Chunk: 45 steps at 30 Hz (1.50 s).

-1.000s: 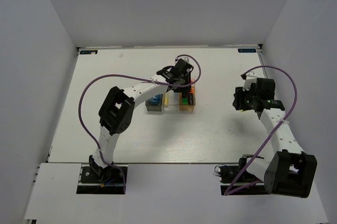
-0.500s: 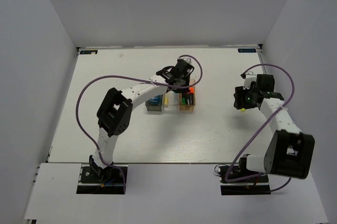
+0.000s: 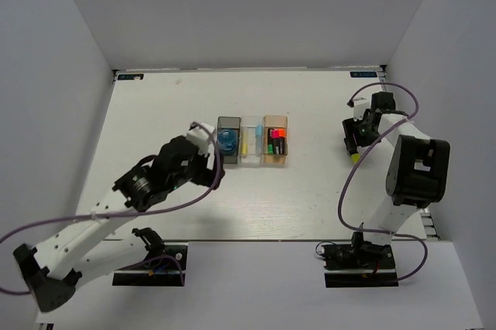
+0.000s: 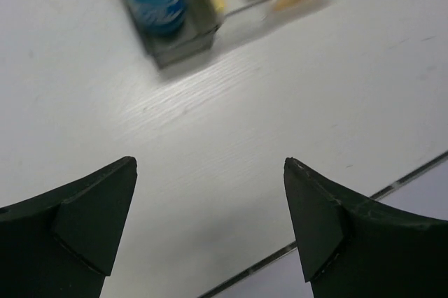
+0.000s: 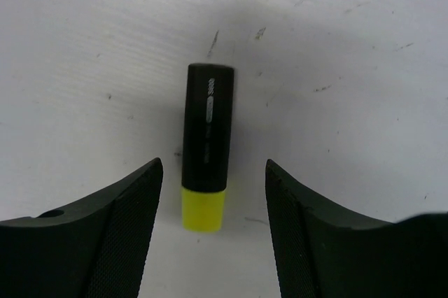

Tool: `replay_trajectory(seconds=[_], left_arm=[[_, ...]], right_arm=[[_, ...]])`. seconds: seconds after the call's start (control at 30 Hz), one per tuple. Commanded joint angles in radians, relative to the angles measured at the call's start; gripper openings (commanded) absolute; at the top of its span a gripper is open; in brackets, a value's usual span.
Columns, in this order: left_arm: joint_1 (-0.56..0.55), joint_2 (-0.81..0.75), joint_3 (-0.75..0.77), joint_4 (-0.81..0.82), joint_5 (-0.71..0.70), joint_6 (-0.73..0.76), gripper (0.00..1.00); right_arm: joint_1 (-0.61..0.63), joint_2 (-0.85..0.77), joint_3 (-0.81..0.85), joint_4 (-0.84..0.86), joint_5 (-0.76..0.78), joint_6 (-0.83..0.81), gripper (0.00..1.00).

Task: Sort the stationery into containers
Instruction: Pick up the pen from the center of the board, then place the pen in the storage box.

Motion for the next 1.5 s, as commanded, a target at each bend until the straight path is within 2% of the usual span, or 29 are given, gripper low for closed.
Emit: replay_trajectory(seconds=[0.0, 0.17, 0.33, 0.43, 0.47, 0.53, 0.57, 0.63, 0.67, 0.7, 0.77, 0.8, 0.87, 0.9, 1.0, 1.17, 1.2, 1.23, 1.27, 1.47], left_arm=[[0.070, -0.097, -0.158, -0.047, -0.033, 0.029, 0.97], [0.181, -0.230, -0.273, -0.044, -0.010, 0.029, 0.99], [0.230, -0.226, -0.290, -0.020, 0.073, 0.020, 0.99], [0.264, -0.214, -0.300, -0.018, 0.115, 0.009, 0.99], [0.284, -0.212, -0.302, -0.018, 0.124, 0.002, 0.99], [0.288, -0.223, -0.304, -0.016, 0.141, 0.002, 0.99], [0.293, -0.223, -0.308, -0.015, 0.139, 0.000, 0.99], [0.293, -0.228, -0.311, -0.012, 0.138, 0.002, 0.99], [0.293, -0.226, -0.314, -0.015, 0.135, 0.000, 0.99], [0.292, -0.228, -0.316, -0.018, 0.133, 0.002, 0.99], [0.293, -0.226, -0.316, -0.019, 0.128, 0.003, 0.99], [0.292, -0.223, -0.314, -0.019, 0.127, 0.002, 0.99], [0.293, -0.220, -0.316, -0.018, 0.121, 0.005, 0.99], [0.293, -0.223, -0.317, -0.018, 0.119, 0.003, 0.99], [0.293, -0.226, -0.320, -0.010, 0.113, 0.008, 0.99], [0.293, -0.229, -0.328, -0.007, 0.096, 0.011, 0.99], [0.293, -0.229, -0.334, -0.003, 0.095, 0.011, 0.99], [0.293, -0.229, -0.333, -0.004, 0.093, 0.014, 0.99], [0.295, -0.231, -0.337, -0.006, 0.087, 0.015, 0.99], [0.292, -0.231, -0.348, 0.001, 0.064, 0.020, 0.99]], right_arm=[[0.000, 0.067, 0.071, 0.002, 0.055, -0.020, 0.63], [0.003, 0.138, 0.125, -0.021, 0.056, -0.009, 0.60], [0.013, 0.171, 0.125, -0.027, 0.076, -0.009, 0.53], [0.025, 0.181, 0.085, -0.026, 0.102, -0.023, 0.40], [0.028, 0.178, 0.063, -0.021, 0.107, -0.027, 0.32], [0.032, 0.176, 0.030, -0.013, 0.122, -0.035, 0.23], [0.032, 0.175, 0.017, -0.016, 0.118, -0.038, 0.13], [0.033, 0.161, 0.016, -0.039, 0.090, -0.037, 0.02], [0.032, 0.159, 0.022, -0.074, 0.075, -0.032, 0.00], [0.031, 0.150, 0.055, -0.122, -0.018, -0.029, 0.00], [0.034, 0.118, 0.082, -0.180, -0.101, -0.024, 0.00], [0.040, 0.106, 0.133, -0.264, -0.246, -0.023, 0.00], [0.058, 0.069, 0.186, -0.312, -0.336, -0.017, 0.00], [0.077, 0.055, 0.213, -0.364, -0.440, -0.015, 0.00], [0.128, 0.023, 0.250, -0.363, -0.525, 0.041, 0.00], [0.297, 0.050, 0.339, -0.250, -0.606, 0.212, 0.00], [0.313, 0.061, 0.362, -0.225, -0.603, 0.317, 0.00], [0.327, 0.085, 0.390, -0.161, -0.590, 0.353, 0.00], [0.360, 0.113, 0.404, -0.141, -0.584, 0.459, 0.00], [0.459, 0.171, 0.439, 0.046, -0.423, 0.660, 0.00]])
